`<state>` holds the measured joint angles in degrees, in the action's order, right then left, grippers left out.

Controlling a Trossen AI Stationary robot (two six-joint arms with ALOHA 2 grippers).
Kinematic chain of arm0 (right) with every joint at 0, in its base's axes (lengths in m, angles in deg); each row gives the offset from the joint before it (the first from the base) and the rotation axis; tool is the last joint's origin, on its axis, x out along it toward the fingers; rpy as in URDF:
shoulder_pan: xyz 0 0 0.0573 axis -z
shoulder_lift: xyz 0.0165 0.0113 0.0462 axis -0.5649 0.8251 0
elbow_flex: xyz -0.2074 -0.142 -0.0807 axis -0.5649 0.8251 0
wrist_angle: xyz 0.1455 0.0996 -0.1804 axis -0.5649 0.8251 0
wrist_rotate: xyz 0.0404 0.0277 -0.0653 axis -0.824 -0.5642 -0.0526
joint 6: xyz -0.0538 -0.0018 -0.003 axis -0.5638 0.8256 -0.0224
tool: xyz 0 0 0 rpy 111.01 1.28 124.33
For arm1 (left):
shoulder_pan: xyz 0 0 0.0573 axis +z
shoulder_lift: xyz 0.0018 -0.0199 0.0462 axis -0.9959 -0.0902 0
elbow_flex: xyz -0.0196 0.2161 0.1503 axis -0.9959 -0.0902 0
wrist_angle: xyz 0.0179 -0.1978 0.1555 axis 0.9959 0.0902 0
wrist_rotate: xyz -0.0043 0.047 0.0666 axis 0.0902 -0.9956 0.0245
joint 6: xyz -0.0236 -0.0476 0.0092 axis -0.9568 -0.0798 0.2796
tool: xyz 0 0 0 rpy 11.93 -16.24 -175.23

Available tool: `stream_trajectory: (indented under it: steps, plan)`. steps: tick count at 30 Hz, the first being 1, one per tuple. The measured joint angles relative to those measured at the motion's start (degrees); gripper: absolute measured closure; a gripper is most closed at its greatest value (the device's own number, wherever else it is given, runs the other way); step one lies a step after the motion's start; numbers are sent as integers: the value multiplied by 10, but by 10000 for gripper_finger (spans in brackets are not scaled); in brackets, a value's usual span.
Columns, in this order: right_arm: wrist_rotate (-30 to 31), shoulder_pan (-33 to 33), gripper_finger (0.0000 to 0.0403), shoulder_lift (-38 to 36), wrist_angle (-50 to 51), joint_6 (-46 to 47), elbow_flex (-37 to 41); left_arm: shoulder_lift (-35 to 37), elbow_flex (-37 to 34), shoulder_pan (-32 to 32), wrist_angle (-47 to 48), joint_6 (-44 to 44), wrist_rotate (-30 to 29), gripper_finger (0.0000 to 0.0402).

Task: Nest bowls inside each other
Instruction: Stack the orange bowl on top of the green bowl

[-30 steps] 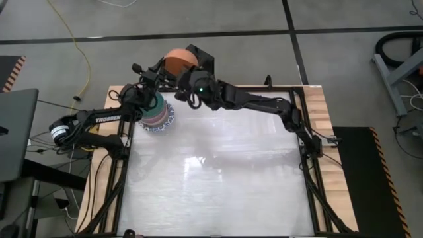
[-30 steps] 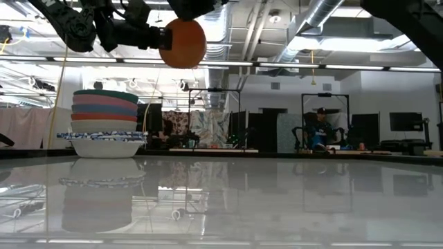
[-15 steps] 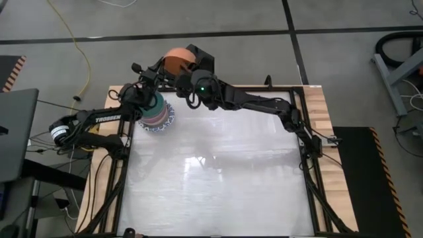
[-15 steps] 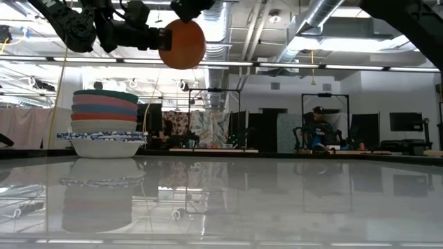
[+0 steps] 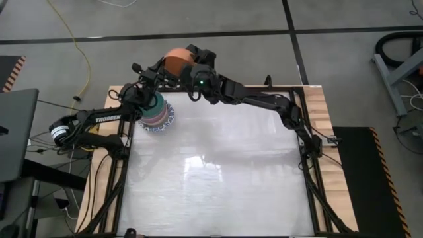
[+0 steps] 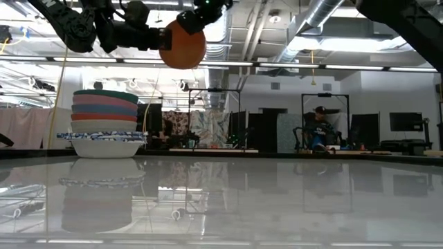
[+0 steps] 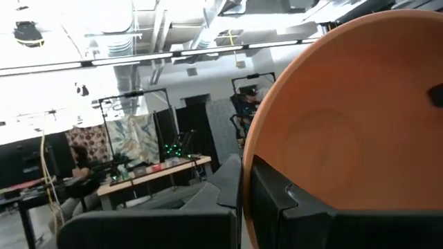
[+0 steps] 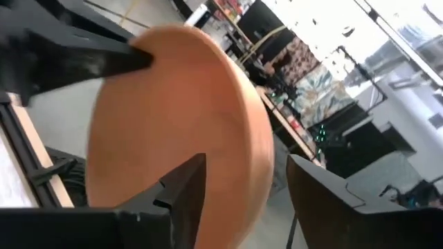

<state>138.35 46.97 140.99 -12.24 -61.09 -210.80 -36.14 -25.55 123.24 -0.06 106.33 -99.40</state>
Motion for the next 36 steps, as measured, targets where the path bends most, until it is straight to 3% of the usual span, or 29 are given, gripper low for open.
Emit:
stream_trajectory:
  steps: [6,13,17,22,27,36]
  plan:
    - [11,15,239,0,29,68,0,0,0,-1,6,-16,14,402]
    - [31,15,383,-1,33,91,-1,0,0,-2,16,-47,58,397]
    - [33,17,389,0,63,125,-1,0,0,-2,36,-56,85,368]
    - [19,24,397,-1,114,161,0,1,0,-4,90,-85,143,306]
    - [-1,36,398,-1,162,203,0,1,0,-5,132,-86,159,239]
    - [-177,113,398,0,250,322,0,52,0,-10,227,-95,133,141]
